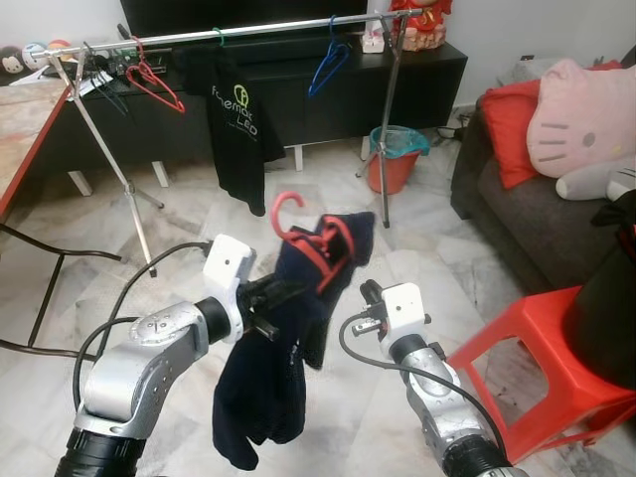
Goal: Hang hanger
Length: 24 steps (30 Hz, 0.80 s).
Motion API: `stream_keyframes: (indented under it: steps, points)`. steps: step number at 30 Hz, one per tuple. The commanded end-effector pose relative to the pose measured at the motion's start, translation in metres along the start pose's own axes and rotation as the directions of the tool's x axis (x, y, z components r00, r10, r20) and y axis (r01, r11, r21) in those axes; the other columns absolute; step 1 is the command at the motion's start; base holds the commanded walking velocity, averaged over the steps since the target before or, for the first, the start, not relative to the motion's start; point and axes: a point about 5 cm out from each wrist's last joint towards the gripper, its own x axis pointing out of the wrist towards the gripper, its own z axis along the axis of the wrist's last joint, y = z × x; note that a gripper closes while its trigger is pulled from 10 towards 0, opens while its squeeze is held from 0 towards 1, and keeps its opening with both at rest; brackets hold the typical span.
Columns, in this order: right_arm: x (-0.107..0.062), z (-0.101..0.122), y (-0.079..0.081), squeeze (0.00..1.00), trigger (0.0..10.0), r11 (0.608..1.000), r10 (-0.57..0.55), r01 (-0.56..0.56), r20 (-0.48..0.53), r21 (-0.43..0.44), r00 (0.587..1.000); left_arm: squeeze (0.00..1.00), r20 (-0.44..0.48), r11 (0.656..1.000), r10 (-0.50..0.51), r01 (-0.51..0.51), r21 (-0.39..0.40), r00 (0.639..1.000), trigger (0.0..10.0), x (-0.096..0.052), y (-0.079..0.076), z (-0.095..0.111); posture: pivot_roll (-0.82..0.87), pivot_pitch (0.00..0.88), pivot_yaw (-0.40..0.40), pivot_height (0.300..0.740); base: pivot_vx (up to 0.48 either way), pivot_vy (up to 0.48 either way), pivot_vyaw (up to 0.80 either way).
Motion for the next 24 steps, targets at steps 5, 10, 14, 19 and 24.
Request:
stream_keyframes:
  steps: [5, 10, 14, 19, 24]
  points:
    - [0.000, 0.009, -0.015, 1.00, 10.0, 0.992, -0.128, 0.128, 0.056, 0.001, 0.990, 0.00, 0.048, 0.997, -0.068, 0.067, 0.026, 0.997, 10.0, -0.001, -0.009, 0.008, 0.01, 0.053, 0.017, 0.740, 0.000, 0.000, 0.00]
    - [0.000, 0.011, -0.020, 1.00, 10.0, 0.984, -0.177, 0.179, 0.073, -0.015, 0.981, 0.00, 0.056, 0.999, -0.045, 0.043, 0.025, 0.997, 10.0, -0.001, -0.006, 0.008, 0.01, 0.053, 0.020, 0.740, 0.000, 0.000, 0.00]
    - [-0.001, 0.009, -0.018, 0.00, 10.0, 0.986, -0.164, 0.166, 0.066, -0.025, 0.984, 0.00, 0.059, 0.999, -0.029, 0.028, 0.019, 0.998, 10.0, -0.001, -0.003, 0.008, 0.01, 0.053, 0.020, 0.740, 0.000, 0.000, 0.00]
    - [-0.001, 0.009, -0.015, 1.00, 10.0, 0.987, -0.161, 0.161, 0.076, 0.009, 0.984, 0.00, 0.060, 0.999, -0.037, 0.036, 0.019, 0.998, 10.0, -0.002, -0.005, 0.008, 0.01, 0.054, 0.020, 0.740, 0.000, 0.000, 0.00]
    - [-0.001, 0.010, -0.014, 1.00, 10.0, 0.988, -0.156, 0.156, 0.079, 0.008, 0.985, 0.00, 0.061, 0.999, -0.040, 0.039, 0.019, 0.997, 10.0, -0.002, -0.005, 0.008, 0.01, 0.054, 0.020, 0.740, 0.000, 0.000, 0.00]
